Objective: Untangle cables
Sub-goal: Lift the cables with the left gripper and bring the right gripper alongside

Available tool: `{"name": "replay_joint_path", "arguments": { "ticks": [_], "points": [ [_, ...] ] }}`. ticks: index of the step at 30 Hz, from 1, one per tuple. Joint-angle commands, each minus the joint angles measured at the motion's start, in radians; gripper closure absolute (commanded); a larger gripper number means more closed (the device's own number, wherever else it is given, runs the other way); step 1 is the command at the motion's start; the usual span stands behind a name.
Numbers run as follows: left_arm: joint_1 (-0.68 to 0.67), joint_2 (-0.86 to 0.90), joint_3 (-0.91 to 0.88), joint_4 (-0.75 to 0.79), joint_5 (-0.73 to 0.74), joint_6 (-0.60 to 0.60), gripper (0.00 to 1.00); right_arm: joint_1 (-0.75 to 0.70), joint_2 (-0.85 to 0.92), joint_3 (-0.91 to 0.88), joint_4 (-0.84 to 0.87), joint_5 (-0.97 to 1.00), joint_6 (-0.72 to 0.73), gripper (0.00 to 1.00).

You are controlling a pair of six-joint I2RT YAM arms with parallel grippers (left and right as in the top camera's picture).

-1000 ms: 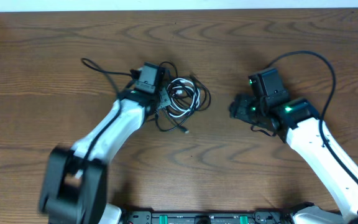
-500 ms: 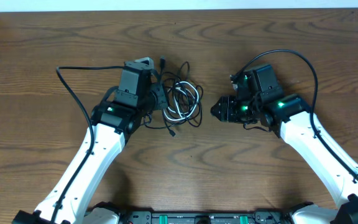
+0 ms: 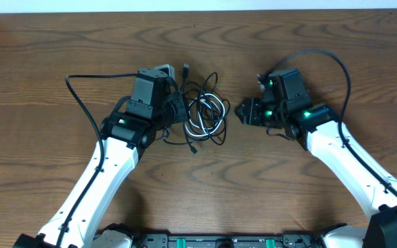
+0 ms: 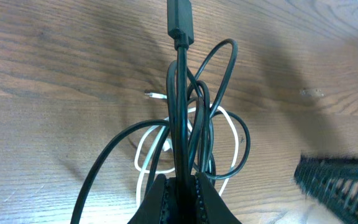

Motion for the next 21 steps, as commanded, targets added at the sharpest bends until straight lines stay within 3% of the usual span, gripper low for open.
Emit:
{"name": "replay_joint_path", "arguments": {
  "ticks": [1, 6, 10, 16, 21],
  "points": [
    [0.004, -0.018, 0.001, -0.001, 0.037, 0.037, 0.93, 0.000, 0.004, -0.003, 0.046, -0.052, -0.322, 0.44],
    [0.003, -0.018, 0.001, 0.008, 0.134, 0.045, 0.93, 0.007, 0.043, -0.003, 0.096, -0.089, -0.375, 0.59],
    [0.003, -0.018, 0.001, 0.013, 0.196, 0.082, 0.93, 0.028, 0.082, -0.003, 0.129, -0.105, -0.480, 0.55],
    [0.003, -0.018, 0.001, 0.007, 0.196, 0.088, 0.93, 0.045, 0.129, -0.003, 0.118, -0.105, -0.522, 0.51],
    [0.004, -0.018, 0.001, 0.006, 0.212, 0.088, 0.93, 0.063, 0.183, -0.003, 0.131, 0.019, -0.527, 0.68]
  ]
}}
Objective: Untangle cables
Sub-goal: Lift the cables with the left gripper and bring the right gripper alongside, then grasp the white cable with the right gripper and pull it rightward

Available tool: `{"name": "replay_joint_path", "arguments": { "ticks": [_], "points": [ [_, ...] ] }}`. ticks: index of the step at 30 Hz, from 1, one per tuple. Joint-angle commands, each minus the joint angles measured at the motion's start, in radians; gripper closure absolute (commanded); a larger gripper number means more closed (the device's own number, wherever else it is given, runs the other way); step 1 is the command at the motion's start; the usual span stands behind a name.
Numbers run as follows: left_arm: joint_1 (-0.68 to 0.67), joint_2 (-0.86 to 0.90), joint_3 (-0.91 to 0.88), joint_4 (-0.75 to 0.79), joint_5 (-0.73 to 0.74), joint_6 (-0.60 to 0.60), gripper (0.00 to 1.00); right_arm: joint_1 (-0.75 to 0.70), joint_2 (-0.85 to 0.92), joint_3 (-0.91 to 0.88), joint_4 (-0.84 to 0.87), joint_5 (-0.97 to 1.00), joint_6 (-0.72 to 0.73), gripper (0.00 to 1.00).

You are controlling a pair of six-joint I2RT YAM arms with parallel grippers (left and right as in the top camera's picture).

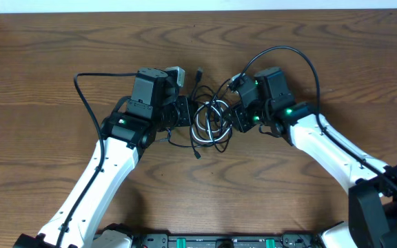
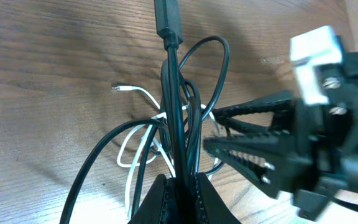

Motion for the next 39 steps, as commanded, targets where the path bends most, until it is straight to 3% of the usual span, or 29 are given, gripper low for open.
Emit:
{"name": "replay_joint_path", "arguments": {
  "ticks": [1, 4, 5, 11, 15, 18, 21, 26, 35, 39],
  "points": [
    [0.004, -0.018, 0.001, 0.004, 0.047, 0.014, 0.92, 0.015, 0.051, -0.003, 0.011, 0.111, -0.030, 0.72],
    [0.003, -0.018, 0.001, 0.003, 0.047, 0.014, 0.93, 0.016, 0.082, -0.003, 0.035, 0.129, -0.029, 0.86],
    [0.003, -0.018, 0.001, 0.002, 0.048, 0.014, 0.93, 0.016, 0.090, -0.003, 0.046, 0.130, -0.029, 0.99],
    [0.003, -0.014, 0.001, -0.051, -0.015, 0.022, 0.93, 0.006, 0.060, 0.018, 0.102, 0.286, 0.043, 0.99],
    [0.004, -0.014, 0.001, -0.151, -0.282, -0.001, 0.93, -0.036, -0.060, 0.048, 0.060, 0.446, 0.142, 0.99],
    [0.004, -0.014, 0.001, -0.253, -0.546, -0.145, 0.93, -0.093, -0.183, 0.051, 0.008, 0.620, 0.213, 0.99],
    [0.004, -0.014, 0.001, -0.327, -0.712, -0.258, 0.93, -0.157, -0.271, 0.051, -0.038, 0.774, 0.227, 0.99],
    [0.004, -0.014, 0.001, -0.336, -0.752, -0.290, 0.93, -0.283, -0.347, 0.051, -0.102, 0.855, 0.264, 0.99],
    [0.061, -0.014, 0.001, -0.427, -0.959, -0.610, 0.93, -0.510, -0.348, 0.051, -0.185, 0.854, 0.369, 0.99],
    [0.123, -0.014, 0.001, -0.438, -0.956, -0.681, 0.92, -0.543, -0.348, 0.051, -0.189, 0.763, 0.368, 0.99]
  ]
}}
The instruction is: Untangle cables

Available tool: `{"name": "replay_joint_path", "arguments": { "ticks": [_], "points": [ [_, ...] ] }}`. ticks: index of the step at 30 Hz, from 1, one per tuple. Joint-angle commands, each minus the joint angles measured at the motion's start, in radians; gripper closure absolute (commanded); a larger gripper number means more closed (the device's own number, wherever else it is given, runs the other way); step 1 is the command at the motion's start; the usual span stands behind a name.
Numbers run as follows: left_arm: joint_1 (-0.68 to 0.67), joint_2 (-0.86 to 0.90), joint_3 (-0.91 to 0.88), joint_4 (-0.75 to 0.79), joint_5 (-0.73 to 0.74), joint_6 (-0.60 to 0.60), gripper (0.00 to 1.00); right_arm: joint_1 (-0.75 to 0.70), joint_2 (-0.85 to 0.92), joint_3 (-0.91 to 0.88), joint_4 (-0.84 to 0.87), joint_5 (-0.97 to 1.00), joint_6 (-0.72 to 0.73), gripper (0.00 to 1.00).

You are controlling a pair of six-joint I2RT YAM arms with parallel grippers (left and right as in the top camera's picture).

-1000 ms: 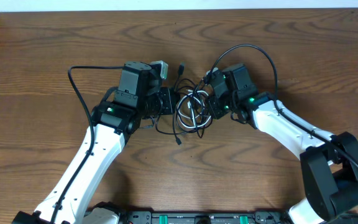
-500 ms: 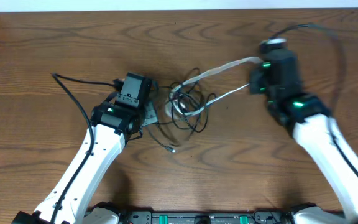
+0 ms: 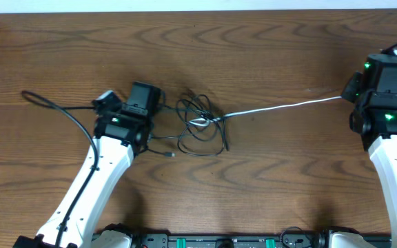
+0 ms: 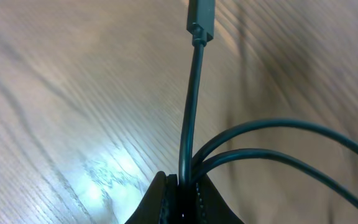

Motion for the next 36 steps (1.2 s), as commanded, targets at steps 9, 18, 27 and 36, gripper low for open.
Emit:
{"name": "replay_joint_path", "arguments": {
  "ticks": [9, 18, 27, 36],
  "points": [
    [0.131, -0.014, 0.003, -0.012, -0.101, -0.101, 0.92, -0.027, 0.002, 0.010, -0.005, 0.030, 0.002, 0.99],
    [0.346, -0.014, 0.003, -0.023, 0.169, -0.228, 0.92, -0.035, 0.002, 0.010, -0.025, -0.180, 0.025, 0.98],
    [0.343, -0.014, 0.003, 0.209, 0.620, 0.156, 0.92, 0.002, 0.002, 0.009, -0.058, -0.466, 0.025, 0.67],
    [0.343, -0.014, 0.003, 0.227, 0.780, 0.085, 0.92, 0.133, 0.050, -0.049, -0.061, -0.981, -0.193, 0.33]
  ]
}}
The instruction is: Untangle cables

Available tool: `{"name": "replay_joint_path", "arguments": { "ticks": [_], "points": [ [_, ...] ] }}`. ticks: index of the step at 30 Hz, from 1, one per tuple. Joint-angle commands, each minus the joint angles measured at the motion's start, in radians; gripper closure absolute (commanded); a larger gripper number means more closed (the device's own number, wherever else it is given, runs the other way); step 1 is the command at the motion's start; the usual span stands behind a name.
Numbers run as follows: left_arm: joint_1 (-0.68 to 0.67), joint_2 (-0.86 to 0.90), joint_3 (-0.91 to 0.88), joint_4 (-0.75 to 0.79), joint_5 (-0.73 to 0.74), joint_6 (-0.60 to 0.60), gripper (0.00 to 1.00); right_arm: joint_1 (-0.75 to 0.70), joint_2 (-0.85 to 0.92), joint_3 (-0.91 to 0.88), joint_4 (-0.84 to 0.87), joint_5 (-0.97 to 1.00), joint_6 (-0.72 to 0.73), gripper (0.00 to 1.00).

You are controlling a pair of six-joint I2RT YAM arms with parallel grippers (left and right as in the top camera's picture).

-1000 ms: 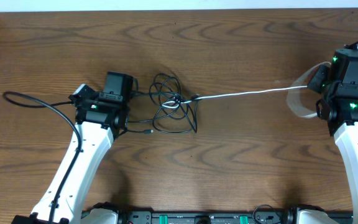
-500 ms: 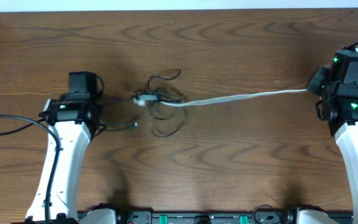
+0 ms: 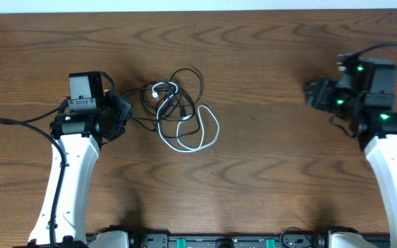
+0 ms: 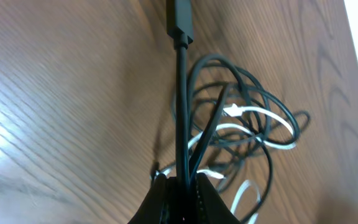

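A tangle of black cable (image 3: 174,103) and white cable (image 3: 202,134) lies left of the table's middle. The white one hangs out of it as a loose loop on the wood. My left gripper (image 3: 119,110) is at the tangle's left edge, shut on a black cable. In the left wrist view the left gripper (image 4: 180,182) pinches that black cable, whose plug (image 4: 180,22) sticks out ahead, and the tangle (image 4: 241,124) lies to the right. My right gripper (image 3: 311,93) is far to the right, open, with nothing in it.
The left arm's own black lead (image 3: 19,122) trails over the wood at the far left. The right arm's lead (image 3: 391,47) arcs above its wrist. The table's far edge (image 3: 198,9) runs along the top.
The white cable, stretched taut from the tangle to my right gripper, now lies slack as a loop by the tangle. The right gripper holds nothing. My left gripper and the tangle sit further left.
My left gripper was shut on a black cable at the tangle, with the right gripper open a little to the right. Then the right gripper was at the tangle. Then it was far right with the white cable drawn out. Now that cable lies loose.
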Motion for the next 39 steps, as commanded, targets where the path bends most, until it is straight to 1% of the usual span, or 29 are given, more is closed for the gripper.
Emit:
{"name": "replay_joint_path", "arguments": {
  "ticks": [1, 3, 5, 8, 10, 13, 15, 18, 20, 23, 25, 27, 30, 33, 36, 39],
  "points": [
    [0.000, -0.014, 0.003, 0.009, 0.148, -0.055, 0.92, 0.092, 0.050, -0.037, 0.007, -0.264, -0.163, 0.30],
    [0.000, -0.014, 0.003, 0.034, 0.198, -0.107, 0.92, 0.162, 0.086, -0.039, 0.014, -0.308, -0.161, 0.27],
    [0.000, -0.014, 0.003, 0.051, 0.208, -0.169, 0.93, 0.225, 0.119, -0.039, 0.039, -0.369, -0.159, 0.23],
    [0.000, -0.014, 0.003, 0.050, 0.211, -0.312, 0.92, 0.322, 0.165, -0.039, 0.091, -0.414, -0.141, 0.20],
    [0.000, -0.014, 0.003, 0.050, 0.246, -0.398, 0.92, 0.392, 0.196, -0.039, 0.128, -0.374, -0.212, 0.21],
    [0.000, -0.014, 0.003, 0.050, 0.281, -0.481, 0.92, 0.478, 0.242, -0.039, 0.173, -0.261, -0.290, 0.21],
    [0.000, -0.014, 0.003, 0.050, 0.283, -0.501, 0.93, 0.533, 0.278, -0.039, 0.217, -0.203, -0.293, 0.21],
    [0.000, -0.014, 0.003, 0.050, 0.290, -0.528, 0.92, 0.594, 0.330, -0.039, 0.283, -0.166, -0.293, 0.21],
    [0.001, -0.014, 0.003, 0.050, 0.306, -0.588, 0.92, 0.630, 0.370, -0.039, 0.334, -0.165, -0.306, 0.22],
    [0.002, -0.014, 0.003, 0.050, 0.304, -0.700, 0.93, 0.676, 0.422, -0.039, 0.407, -0.165, -0.312, 0.22],
    [0.003, -0.014, 0.003, 0.050, 0.301, -0.753, 0.92, 0.708, 0.447, -0.039, 0.446, -0.163, -0.313, 0.21],
    [0.003, -0.014, 0.003, 0.050, 0.301, -0.785, 0.92, 0.737, 0.471, -0.039, 0.481, -0.149, -0.333, 0.21],
    [0.003, -0.014, 0.003, 0.050, 0.301, -0.790, 0.92, 0.778, 0.507, -0.039, 0.510, -0.023, -0.334, 0.23],
    [0.003, -0.014, 0.003, 0.050, 0.301, -0.790, 0.93, 0.806, 0.538, -0.039, 0.537, 0.093, -0.333, 0.31],
    [0.003, -0.014, 0.003, 0.050, 0.301, -0.790, 0.92, 0.828, 0.558, -0.039, 0.578, 0.138, -0.333, 0.33],
    [0.003, -0.014, 0.003, 0.050, 0.301, -0.790, 0.92, 0.843, 0.571, -0.039, 0.592, 0.176, -0.324, 0.38]
  ]
}}
